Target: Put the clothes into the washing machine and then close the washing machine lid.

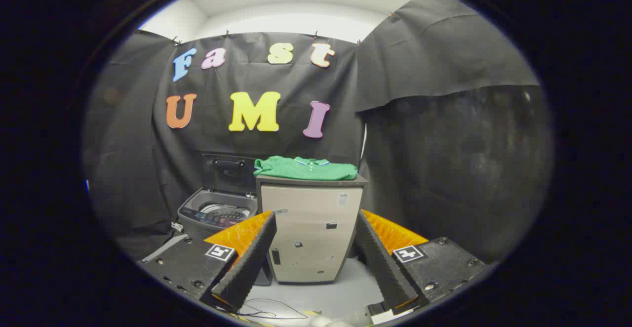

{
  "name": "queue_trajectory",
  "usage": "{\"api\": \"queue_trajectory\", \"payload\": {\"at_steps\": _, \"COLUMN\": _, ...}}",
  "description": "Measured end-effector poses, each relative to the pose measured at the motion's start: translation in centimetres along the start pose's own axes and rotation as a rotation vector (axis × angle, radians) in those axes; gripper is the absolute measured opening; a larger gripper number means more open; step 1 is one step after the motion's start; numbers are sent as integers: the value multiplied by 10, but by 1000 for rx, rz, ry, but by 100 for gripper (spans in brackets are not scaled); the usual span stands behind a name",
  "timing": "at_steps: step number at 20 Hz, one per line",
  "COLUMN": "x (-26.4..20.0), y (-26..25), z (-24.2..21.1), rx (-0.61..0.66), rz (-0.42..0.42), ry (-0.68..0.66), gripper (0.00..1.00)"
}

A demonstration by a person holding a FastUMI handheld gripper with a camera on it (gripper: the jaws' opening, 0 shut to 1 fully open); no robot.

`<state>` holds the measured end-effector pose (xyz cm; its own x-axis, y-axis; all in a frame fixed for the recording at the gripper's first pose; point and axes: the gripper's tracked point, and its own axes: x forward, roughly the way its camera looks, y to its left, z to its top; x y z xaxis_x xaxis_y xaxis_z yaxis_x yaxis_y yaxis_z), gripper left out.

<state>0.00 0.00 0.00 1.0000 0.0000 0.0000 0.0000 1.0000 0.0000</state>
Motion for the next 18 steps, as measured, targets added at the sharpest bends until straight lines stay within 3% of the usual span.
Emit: {"api": "queue_trajectory", "payload": {"at_steps": 18, "x": -3, "y": 4, "z": 5, "rx": 1, "rz": -33, "ry": -1, "gripper": 100}}
